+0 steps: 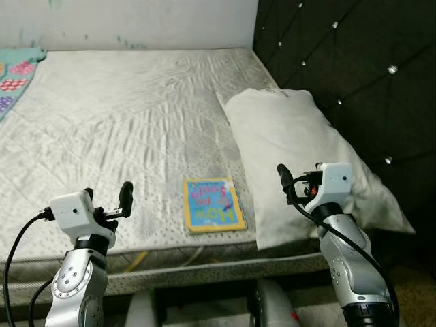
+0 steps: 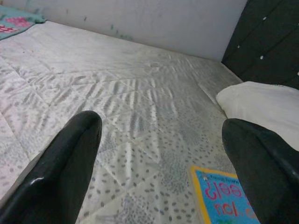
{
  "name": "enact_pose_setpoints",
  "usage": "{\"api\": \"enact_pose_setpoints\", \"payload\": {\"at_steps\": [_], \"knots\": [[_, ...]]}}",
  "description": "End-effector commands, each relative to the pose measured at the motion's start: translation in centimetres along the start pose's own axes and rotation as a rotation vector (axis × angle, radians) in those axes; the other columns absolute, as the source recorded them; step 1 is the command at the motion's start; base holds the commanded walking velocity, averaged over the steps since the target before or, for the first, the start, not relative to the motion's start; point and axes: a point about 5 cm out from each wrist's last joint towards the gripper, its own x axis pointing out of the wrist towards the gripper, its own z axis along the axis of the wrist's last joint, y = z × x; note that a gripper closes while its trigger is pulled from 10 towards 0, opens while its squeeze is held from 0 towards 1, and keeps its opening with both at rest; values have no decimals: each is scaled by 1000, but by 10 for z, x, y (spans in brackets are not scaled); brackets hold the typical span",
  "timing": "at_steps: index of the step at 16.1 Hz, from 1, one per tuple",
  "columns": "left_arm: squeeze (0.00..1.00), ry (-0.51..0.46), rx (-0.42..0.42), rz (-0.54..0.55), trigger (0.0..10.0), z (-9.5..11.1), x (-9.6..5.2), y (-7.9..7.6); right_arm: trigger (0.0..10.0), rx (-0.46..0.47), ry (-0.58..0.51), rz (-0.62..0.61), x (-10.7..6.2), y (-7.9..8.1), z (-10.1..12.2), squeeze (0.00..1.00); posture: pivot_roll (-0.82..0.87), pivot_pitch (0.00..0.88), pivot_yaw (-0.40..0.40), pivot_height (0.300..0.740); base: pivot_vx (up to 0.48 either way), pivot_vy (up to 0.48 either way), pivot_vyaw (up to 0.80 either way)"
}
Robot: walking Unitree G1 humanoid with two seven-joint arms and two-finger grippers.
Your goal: Clean up the room
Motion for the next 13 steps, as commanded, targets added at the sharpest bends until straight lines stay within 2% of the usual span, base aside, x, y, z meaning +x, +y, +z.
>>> {"api": "enact_pose_setpoints", "payload": {"at_steps": [1, 6, 13], "knots": [[0, -4, 11, 5, 10000, 3, 3, 1, 10000, -1, -28, -8, 4, -1, 7, 0, -26, 0, -7, 680, 0, 0, 0], [0, -10, 12, -3, 10000, 6, 8, -2, 10000, 15, -25, -17, 6, -2, 6, 0, -19, 0, -2, 740, 0, 0, 0], [0, -3, 27, -3, 10000, 2, 9, 1, 10000, -8, -24, -10, 3, -6, 3, 0, -16, 0, 1, 740, 0, 0, 0]]}}
